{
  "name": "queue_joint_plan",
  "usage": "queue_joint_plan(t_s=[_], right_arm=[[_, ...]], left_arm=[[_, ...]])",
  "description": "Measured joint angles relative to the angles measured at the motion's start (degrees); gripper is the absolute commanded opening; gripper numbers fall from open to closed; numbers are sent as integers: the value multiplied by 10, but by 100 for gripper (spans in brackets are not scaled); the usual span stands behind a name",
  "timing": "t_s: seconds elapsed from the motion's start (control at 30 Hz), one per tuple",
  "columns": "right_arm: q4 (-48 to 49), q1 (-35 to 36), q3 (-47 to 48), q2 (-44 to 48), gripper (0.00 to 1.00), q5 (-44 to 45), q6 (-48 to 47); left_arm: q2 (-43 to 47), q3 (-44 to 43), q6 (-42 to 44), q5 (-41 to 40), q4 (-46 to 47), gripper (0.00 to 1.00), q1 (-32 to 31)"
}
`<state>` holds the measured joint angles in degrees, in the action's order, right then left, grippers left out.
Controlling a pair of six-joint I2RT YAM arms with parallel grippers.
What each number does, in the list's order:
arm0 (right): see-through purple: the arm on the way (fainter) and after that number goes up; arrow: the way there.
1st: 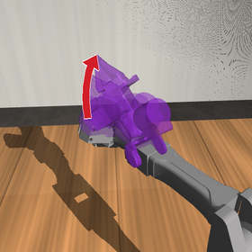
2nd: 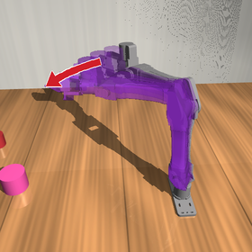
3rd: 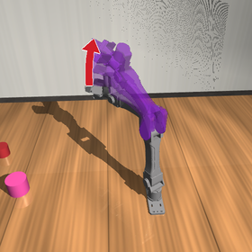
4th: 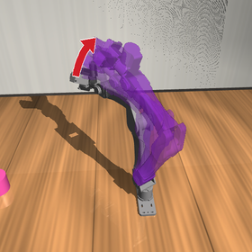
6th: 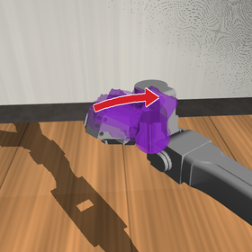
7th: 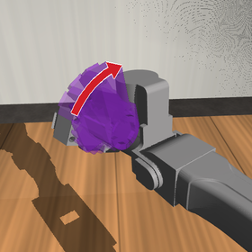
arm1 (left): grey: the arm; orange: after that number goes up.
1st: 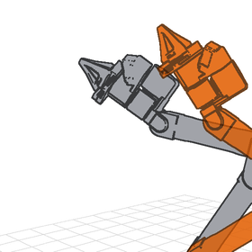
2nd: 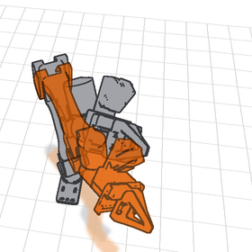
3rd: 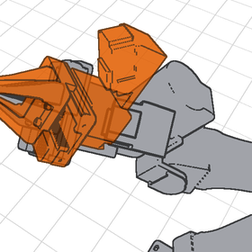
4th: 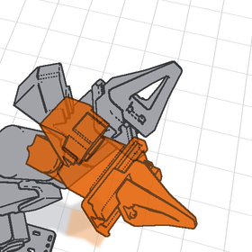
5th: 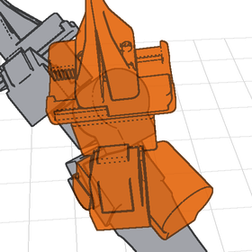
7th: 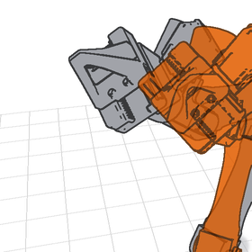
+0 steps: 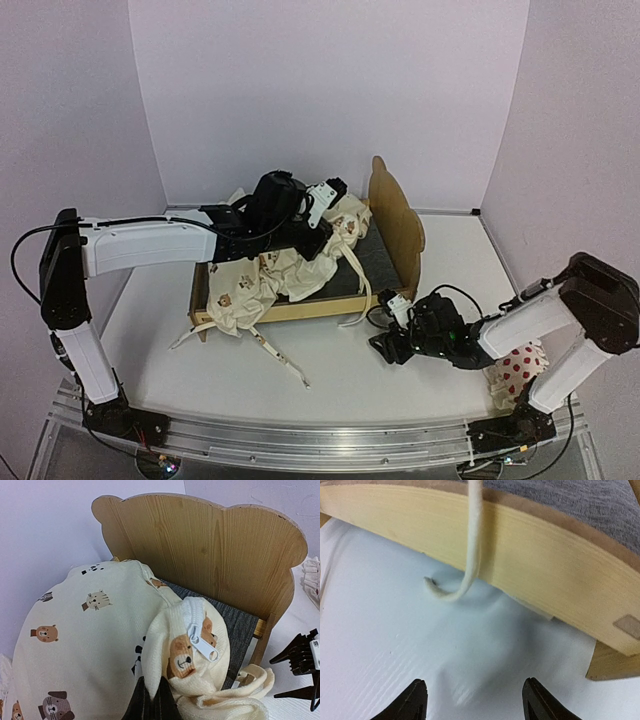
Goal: Set up the pet bed
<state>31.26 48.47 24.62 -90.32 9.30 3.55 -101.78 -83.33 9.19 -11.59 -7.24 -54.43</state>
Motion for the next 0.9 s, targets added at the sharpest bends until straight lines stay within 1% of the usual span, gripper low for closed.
queue_joint_plan(t_s=[0.17, 0.43, 0.7, 0.8, 0.9], right_arm=[[159, 0, 1, -98, 66, 28, -17], [317, 1, 11, -198, 65, 85, -31], [361, 7, 43, -263, 62, 125, -52], [368, 9, 59, -278, 56, 138, -56], [374, 9, 76, -293, 48, 155, -65]], left_arm=[[0, -3, -3, 1, -7, 0, 0], [-8, -8, -3, 5, -19, 0, 0], [-9, -20, -3, 10, -34, 0, 0], [-12, -22, -3, 10, -38, 0, 0], [-17, -30, -3, 10, -44, 0, 0]])
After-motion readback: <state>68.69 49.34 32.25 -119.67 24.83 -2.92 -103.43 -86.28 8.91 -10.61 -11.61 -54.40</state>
